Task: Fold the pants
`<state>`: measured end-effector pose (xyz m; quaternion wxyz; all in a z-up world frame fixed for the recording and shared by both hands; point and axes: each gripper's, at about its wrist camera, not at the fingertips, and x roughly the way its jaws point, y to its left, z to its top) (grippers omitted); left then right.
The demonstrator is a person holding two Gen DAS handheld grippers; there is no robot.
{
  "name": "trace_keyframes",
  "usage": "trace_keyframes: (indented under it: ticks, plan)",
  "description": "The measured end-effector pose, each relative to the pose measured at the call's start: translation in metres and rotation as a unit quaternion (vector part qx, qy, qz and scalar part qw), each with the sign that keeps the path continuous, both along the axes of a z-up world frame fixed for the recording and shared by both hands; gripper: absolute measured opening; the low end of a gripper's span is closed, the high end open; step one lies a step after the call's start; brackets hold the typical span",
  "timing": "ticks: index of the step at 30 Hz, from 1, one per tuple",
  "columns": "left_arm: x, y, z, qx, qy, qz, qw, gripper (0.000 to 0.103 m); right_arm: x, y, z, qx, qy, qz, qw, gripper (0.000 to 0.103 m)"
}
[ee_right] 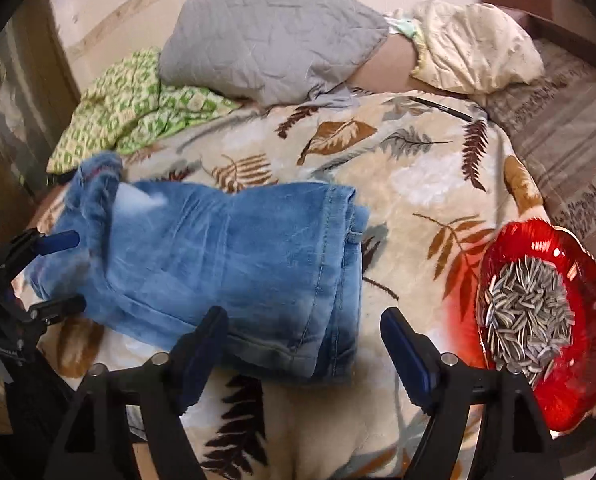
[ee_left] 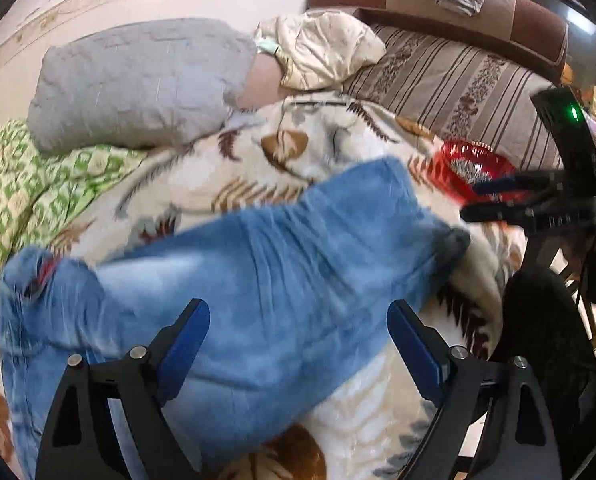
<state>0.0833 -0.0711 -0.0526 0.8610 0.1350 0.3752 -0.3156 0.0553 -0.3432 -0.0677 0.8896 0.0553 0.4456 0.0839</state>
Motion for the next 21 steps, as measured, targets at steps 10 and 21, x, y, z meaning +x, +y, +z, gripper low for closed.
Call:
trace_keyframes:
  ticks: [10, 21]
  plan:
    - [0.073, -0.055, 0.018, 0.001, 0.049, -0.05, 0.9975, 0.091, -0.021, -0.009, -0.023, 0.109, 0.001, -0.093, 0.99, 0.081]
    - [0.1, -0.172, -0.003, 0.088, 0.06, -0.232, 0.9668, 0.091, -0.043, -0.018, -0.052, 0.211, -0.027, -0.177, 0.961, 0.081]
